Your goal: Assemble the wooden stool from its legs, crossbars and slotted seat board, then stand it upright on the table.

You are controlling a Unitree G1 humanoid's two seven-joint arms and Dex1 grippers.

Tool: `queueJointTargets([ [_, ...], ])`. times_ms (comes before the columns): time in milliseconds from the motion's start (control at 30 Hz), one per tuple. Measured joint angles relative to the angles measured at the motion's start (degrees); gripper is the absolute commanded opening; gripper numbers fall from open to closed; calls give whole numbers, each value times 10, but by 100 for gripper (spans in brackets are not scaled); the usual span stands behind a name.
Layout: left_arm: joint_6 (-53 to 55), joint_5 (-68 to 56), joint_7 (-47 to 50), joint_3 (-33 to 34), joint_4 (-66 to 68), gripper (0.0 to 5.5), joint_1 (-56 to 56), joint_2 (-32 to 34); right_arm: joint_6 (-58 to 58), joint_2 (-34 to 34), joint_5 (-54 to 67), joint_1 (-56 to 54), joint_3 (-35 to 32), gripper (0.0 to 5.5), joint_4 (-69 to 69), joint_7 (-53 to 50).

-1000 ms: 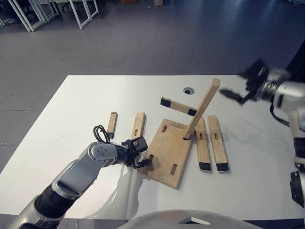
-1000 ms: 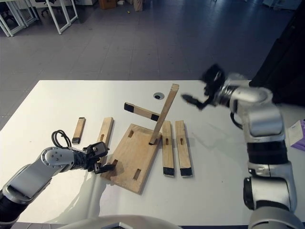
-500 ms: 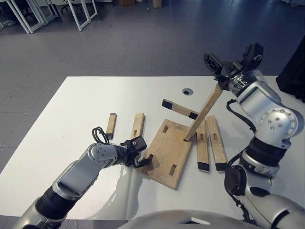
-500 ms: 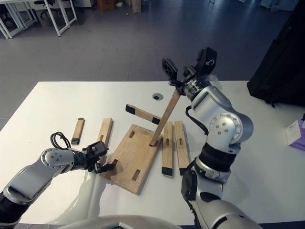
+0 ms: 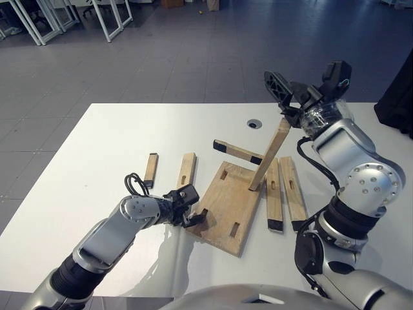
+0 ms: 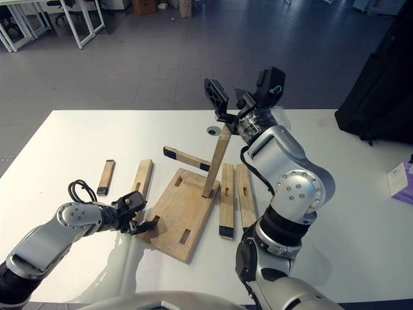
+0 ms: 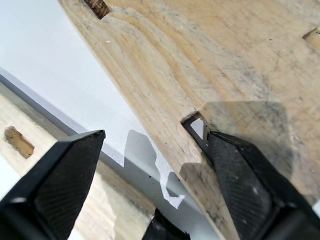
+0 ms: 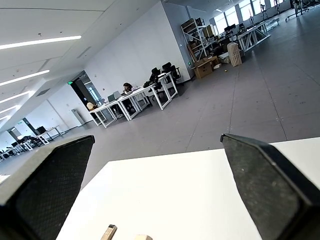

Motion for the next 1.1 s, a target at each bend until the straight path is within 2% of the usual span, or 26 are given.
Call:
queueJointTargets([
  [200,1,0,2,-2,1,379,-2,-4,44,-30,18,-93,-54,466,88,-41],
  [400,0,-1,8,-5,1,379,-4,-9,1,-46,45,-231,-81,466,91,-69],
  [467,0,-1,6,-5,1,379,-4,-9,6,-31,64,-217,-85,466,75,-88],
  [600,-1,-2,5,-3,2,379,-5,-8,77,32,95,-28,-58,466,-25,-111],
  [700,-1,-1,6,-5,8,379,-6,-8,72,60,110,17,-30,466,-84,-116],
  [867,-1,-2,4,-6,11,379,-8,-8,38,59,109,8,-30,466,-60,-130],
  [1000,-1,-2,8,-5,10,379,-6,-13,27,15,112,-41,-71,466,10,-149],
  [1100,-1,-3,14,-3,6,379,-2,-16,21,-44,131,-110,-109,466,39,-163],
])
